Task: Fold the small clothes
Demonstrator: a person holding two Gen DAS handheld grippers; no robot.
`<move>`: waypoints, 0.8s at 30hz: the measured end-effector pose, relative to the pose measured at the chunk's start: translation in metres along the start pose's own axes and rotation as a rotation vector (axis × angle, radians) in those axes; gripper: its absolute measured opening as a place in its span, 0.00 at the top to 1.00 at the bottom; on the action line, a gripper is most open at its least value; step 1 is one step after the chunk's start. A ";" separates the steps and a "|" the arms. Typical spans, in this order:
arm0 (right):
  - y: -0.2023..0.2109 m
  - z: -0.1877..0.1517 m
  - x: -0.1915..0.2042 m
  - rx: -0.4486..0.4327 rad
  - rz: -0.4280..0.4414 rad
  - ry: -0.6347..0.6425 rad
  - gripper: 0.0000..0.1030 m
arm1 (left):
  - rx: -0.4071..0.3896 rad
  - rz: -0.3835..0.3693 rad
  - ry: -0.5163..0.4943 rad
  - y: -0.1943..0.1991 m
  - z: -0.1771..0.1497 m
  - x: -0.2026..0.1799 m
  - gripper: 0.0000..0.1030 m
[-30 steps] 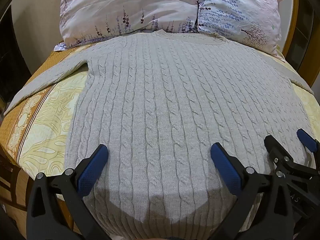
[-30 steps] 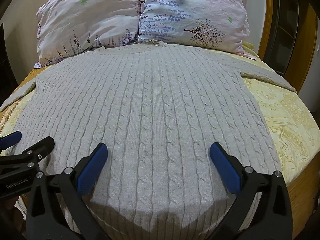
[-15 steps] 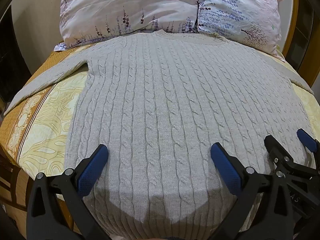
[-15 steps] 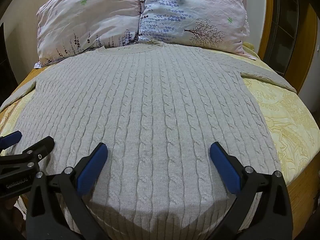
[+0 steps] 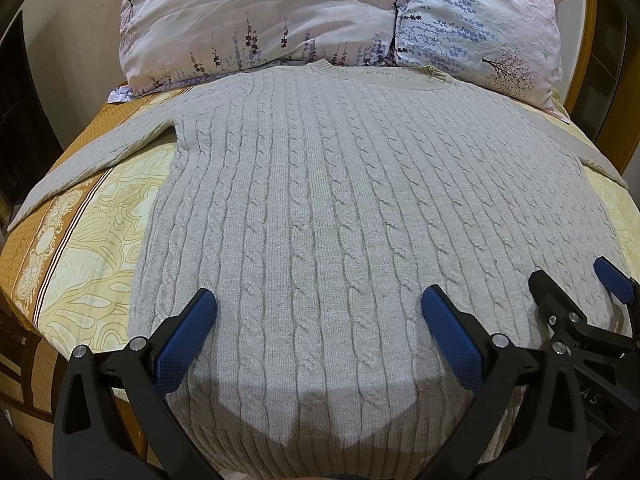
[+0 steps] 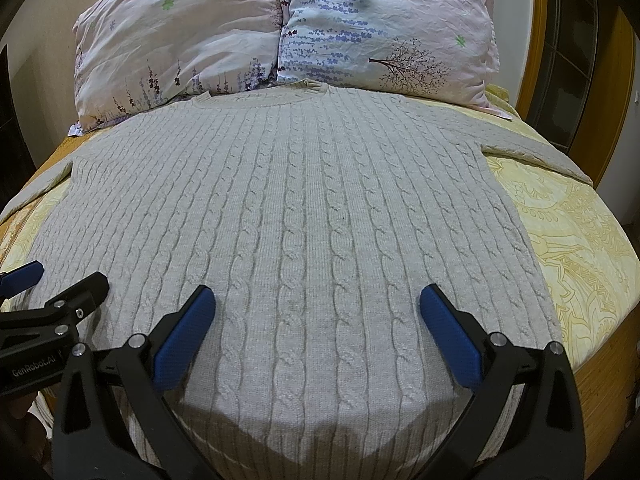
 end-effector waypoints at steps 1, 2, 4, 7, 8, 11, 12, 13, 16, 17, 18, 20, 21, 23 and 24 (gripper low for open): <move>0.000 0.000 0.000 0.000 0.000 0.000 0.02 | 0.000 0.000 0.000 0.000 0.000 0.000 0.01; 0.000 0.000 0.000 0.000 0.000 0.000 0.02 | 0.000 0.000 0.000 0.000 0.000 0.000 0.01; 0.000 0.000 0.000 0.000 0.000 0.000 0.02 | 0.000 0.000 0.000 0.000 0.000 0.000 0.01; 0.000 0.000 0.000 0.000 0.000 0.000 0.02 | 0.000 0.000 0.000 0.000 0.000 0.000 0.01; -0.001 0.000 0.000 0.001 0.000 0.000 0.02 | 0.000 0.000 0.000 0.000 0.000 0.000 0.01; -0.001 0.000 0.001 0.001 0.000 0.000 0.02 | 0.000 0.000 0.000 0.000 0.000 0.000 0.01; -0.001 0.000 0.001 0.001 0.000 0.000 0.02 | 0.000 0.000 0.000 0.000 0.000 0.000 0.01; -0.001 0.000 0.001 0.001 0.000 0.000 0.02 | 0.000 0.000 0.000 0.000 0.000 0.000 0.01; -0.001 0.000 0.001 0.001 -0.001 0.000 0.02 | 0.000 0.000 0.000 0.000 0.000 0.000 0.01; -0.001 0.000 0.001 0.001 -0.001 0.000 0.02 | 0.000 0.000 0.000 0.000 0.000 0.000 0.01; -0.001 0.001 0.002 0.001 -0.001 0.000 0.02 | 0.000 0.000 0.000 0.000 0.000 0.000 0.01; -0.001 0.001 0.002 0.002 -0.001 0.000 0.02 | 0.000 0.000 0.000 0.000 0.000 0.000 0.01; -0.001 0.001 0.002 0.002 -0.001 0.000 0.02 | 0.000 0.000 0.000 0.000 0.000 0.000 0.01; -0.002 0.001 0.002 0.002 -0.001 0.000 0.02 | 0.000 0.000 0.000 0.000 0.000 0.000 0.01; -0.002 0.000 0.002 0.002 -0.001 0.000 0.02 | 0.000 0.000 0.000 0.000 0.000 0.000 0.01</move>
Point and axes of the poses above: each gripper's, at about its wrist camera, not at the fingertips, and y roughly against the way its jaws point, x to its left, z to its top, the point moved 4 cm from there along -y, roughly the way its jaws point, and after that the axes turned 3 degrees about x, right-handed, at the moved point
